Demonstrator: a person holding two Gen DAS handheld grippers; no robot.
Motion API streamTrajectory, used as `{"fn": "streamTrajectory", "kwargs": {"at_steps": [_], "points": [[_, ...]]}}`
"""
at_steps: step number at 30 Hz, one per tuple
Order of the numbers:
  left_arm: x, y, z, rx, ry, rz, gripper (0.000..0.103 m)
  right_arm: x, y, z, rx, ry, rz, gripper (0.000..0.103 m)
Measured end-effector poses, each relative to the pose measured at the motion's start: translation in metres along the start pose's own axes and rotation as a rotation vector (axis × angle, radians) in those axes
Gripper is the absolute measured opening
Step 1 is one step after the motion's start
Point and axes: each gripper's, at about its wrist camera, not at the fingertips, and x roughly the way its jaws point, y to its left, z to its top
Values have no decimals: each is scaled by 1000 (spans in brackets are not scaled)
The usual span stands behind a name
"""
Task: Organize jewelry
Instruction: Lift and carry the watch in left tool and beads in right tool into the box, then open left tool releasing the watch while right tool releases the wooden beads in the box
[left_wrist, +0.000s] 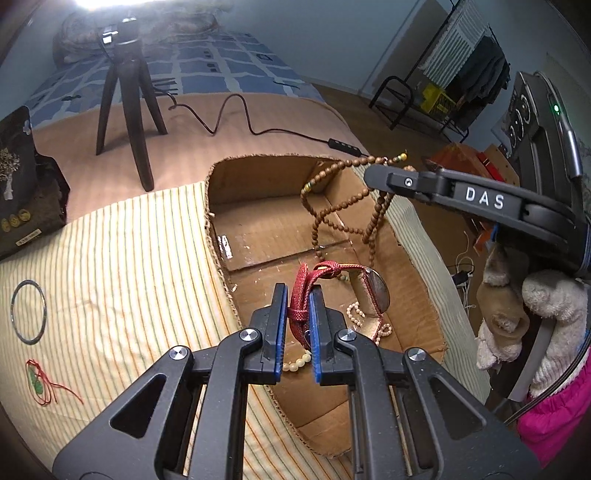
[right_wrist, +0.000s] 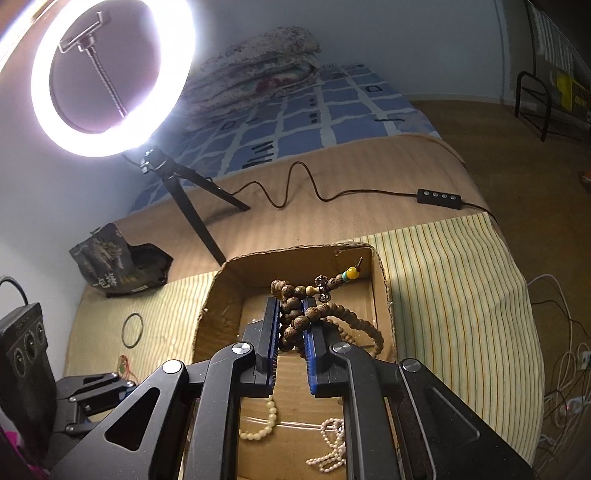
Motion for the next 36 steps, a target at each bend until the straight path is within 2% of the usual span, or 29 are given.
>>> {"fn": "streamTrajectory", "kwargs": {"at_steps": [4, 6, 7, 8, 9, 10, 19, 33, 36], "points": [[6, -4, -2, 12, 14, -1, 11, 2, -2, -1, 7, 1, 4, 11], [7, -4, -1, 9, 18, -7, 17, 3, -2, -1, 10, 6, 0, 13], [7, -4, -2, 5, 20, -11, 20, 4, -3, -1, 13, 9, -2, 21], [7, -5, -2, 4, 19, -12, 30, 4, -3, -1, 18, 13, -3, 33], [6, -5, -2, 5, 15, -12, 39, 4, -4, -1, 24, 14, -4, 40], [4, -6, -3, 9, 7, -8, 41, 3, -5, -1, 33, 6, -5, 48], [-7, -7, -9, 23, -1, 7, 41, -4, -3, -2, 51, -2, -30, 50], [-37, 0, -11, 19, -40, 32, 41, -26, 17, -8, 5, -22, -78, 53], [-47, 3, -12, 16, -49, 45, 41, -31, 24, -10, -9, -27, -92, 58]]}}
